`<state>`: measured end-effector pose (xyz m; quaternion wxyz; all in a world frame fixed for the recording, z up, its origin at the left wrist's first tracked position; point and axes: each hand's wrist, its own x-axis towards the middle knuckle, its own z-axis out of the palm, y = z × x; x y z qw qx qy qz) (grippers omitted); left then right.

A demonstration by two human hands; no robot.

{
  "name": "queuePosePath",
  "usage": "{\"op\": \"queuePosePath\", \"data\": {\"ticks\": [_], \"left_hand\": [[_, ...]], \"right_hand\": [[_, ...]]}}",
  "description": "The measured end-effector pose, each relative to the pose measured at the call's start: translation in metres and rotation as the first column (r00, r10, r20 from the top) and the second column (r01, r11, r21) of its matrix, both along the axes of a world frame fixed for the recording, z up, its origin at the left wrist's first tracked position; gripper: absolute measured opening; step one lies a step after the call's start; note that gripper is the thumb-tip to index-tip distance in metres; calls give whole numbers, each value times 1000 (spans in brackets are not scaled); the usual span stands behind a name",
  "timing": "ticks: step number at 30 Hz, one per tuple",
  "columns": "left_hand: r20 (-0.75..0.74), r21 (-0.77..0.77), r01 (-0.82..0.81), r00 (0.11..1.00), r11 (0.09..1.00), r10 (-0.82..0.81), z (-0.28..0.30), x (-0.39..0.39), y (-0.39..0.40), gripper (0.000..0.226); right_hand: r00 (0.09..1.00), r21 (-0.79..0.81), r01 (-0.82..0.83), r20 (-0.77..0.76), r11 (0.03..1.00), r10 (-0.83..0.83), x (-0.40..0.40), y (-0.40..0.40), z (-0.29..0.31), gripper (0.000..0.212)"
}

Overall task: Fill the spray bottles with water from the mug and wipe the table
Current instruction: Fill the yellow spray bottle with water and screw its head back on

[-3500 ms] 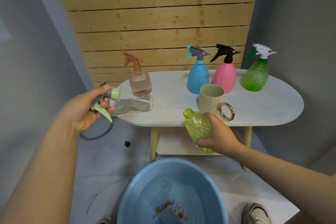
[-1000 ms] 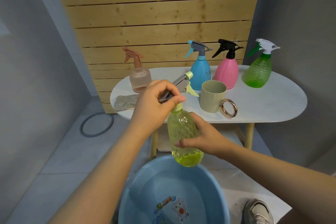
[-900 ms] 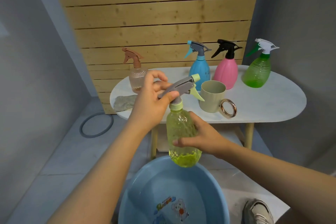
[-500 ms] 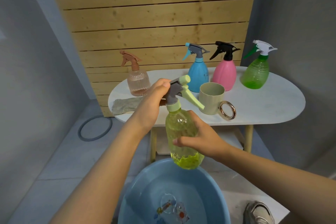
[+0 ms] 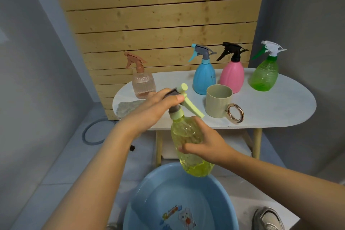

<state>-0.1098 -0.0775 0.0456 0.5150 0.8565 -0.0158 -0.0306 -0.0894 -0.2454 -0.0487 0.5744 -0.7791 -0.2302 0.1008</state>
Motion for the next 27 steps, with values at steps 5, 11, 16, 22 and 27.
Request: {"op": "queuePosePath", "data": {"ticks": [5, 11, 16, 22, 27], "left_hand": [[-85, -181, -19, 996, 983, 4, 0, -1, 0, 90], [-177, -344, 8, 981, 939, -74, 5, 0, 9, 37], [-44, 11, 98, 994, 995, -97, 6, 0, 26, 51], [167, 321, 130, 967, 938, -191, 4, 0, 12, 49], [316, 520, -1, 929, 854, -191, 5, 11, 8, 46]], "right_hand": [[996, -68, 35, 83, 997, -29, 3, -4, -3, 61], [998, -105, -24, 52, 994, 30, 7, -7, -3, 51], [997, -160, -58, 42, 985, 66, 12, -14, 1, 50], [987, -137, -155, -61, 978, 148, 12, -14, -4, 44], [998, -19, -56, -25, 998, 56, 18, -6, 1, 47]]}}
